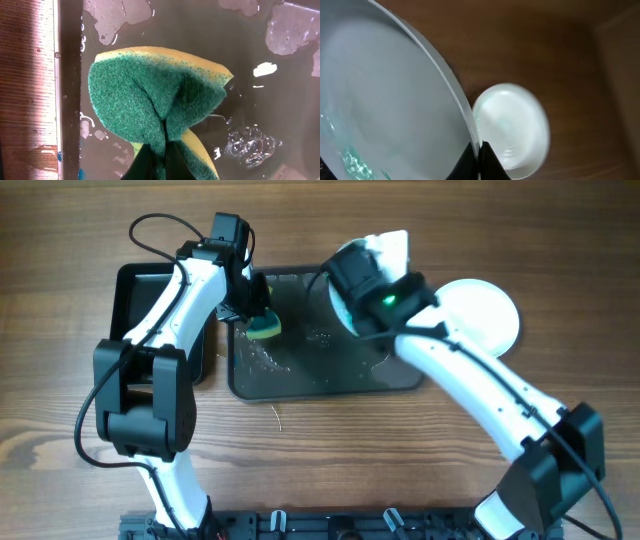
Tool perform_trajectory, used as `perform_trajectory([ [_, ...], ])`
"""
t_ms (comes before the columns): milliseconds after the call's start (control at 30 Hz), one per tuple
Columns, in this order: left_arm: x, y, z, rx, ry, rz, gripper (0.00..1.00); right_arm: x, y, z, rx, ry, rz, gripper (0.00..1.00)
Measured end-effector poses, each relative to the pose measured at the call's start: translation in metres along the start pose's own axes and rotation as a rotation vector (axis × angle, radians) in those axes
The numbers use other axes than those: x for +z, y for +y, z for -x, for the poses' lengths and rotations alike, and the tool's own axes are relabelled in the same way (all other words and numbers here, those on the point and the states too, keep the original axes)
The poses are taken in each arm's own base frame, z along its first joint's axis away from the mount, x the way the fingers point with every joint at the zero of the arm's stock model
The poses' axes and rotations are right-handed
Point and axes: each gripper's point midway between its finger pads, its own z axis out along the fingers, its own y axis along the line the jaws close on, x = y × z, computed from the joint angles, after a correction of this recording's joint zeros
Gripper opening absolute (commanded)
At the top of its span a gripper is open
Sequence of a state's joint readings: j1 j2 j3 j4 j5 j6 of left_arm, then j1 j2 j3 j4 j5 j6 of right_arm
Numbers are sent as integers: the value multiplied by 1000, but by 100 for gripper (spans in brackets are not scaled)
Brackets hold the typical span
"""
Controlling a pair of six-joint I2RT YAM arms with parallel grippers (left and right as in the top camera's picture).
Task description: Clean dirty plates on tray and stack at the side
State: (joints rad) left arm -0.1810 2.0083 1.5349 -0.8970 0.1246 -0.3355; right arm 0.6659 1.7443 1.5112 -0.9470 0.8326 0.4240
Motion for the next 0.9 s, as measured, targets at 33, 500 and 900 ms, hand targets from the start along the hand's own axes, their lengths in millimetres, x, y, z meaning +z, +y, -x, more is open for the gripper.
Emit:
perform_trajectory([
  [33, 0, 0, 0, 0, 0, 0, 4, -8, 0, 3, -21, -37, -37, 4],
  [500, 0, 0, 0, 0, 0, 0, 4, -77, -14, 33, -106, -344, -343, 4],
  [900, 0, 0, 0, 0, 0, 0, 4, -19, 36, -3, 29, -13, 123, 4],
])
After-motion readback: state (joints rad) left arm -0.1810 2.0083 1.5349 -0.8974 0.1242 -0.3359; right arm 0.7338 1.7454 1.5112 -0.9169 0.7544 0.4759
